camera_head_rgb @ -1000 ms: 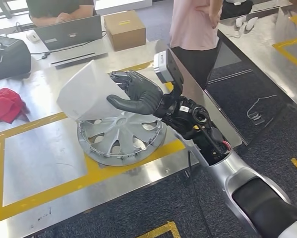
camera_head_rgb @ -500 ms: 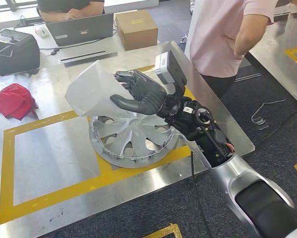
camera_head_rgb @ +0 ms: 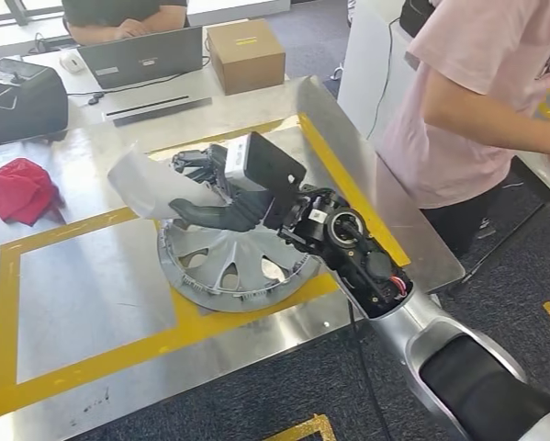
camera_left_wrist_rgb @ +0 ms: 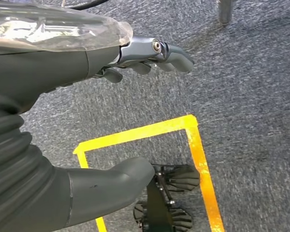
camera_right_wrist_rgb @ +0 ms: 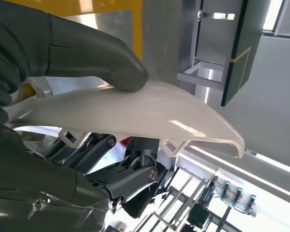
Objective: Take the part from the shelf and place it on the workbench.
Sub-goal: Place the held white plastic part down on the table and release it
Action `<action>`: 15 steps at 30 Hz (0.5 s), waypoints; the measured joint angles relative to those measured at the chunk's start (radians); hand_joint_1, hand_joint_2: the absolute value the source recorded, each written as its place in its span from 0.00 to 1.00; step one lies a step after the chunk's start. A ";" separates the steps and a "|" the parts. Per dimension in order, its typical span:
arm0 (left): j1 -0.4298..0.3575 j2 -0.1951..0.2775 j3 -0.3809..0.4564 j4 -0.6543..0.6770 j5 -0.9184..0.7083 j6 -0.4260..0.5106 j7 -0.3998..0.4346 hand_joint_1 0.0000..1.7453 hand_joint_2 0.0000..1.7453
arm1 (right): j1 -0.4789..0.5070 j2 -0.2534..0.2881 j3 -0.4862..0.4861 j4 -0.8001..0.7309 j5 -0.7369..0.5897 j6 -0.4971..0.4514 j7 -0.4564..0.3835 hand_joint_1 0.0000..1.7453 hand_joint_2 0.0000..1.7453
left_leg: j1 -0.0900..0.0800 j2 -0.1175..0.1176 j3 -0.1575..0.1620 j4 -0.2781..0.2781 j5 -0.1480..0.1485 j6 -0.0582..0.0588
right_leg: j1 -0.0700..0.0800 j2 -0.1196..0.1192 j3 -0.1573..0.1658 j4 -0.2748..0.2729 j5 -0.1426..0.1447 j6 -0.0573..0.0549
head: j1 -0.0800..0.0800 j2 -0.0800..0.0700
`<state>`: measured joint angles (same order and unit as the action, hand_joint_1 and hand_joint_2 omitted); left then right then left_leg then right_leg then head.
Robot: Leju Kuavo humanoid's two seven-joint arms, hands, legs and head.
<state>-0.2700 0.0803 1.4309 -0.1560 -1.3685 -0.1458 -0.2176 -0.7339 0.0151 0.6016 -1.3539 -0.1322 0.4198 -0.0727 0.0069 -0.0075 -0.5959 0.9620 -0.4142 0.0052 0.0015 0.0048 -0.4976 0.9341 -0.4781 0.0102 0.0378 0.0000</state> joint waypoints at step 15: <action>-0.015 -0.019 0.000 0.000 -0.014 0.017 -0.006 0.00 1.00 | -0.066 0.171 0.124 0.172 0.159 -0.052 -0.105 1.00 1.00 | 0.003 0.000 0.002 -0.003 0.001 -0.002 | 0.001 0.000 0.000 0.000 -0.001 -0.002 | -0.005 0.000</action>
<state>-0.2849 0.0614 1.4309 -0.1560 -1.3825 -0.1286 -0.2237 -0.7995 0.1859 0.7259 -1.1814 0.0271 0.3675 -0.1773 0.0095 -0.0073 -0.5942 0.9589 -0.4132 0.0034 0.0028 0.0044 -0.4975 0.9343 -0.4791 0.0087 0.0327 0.0000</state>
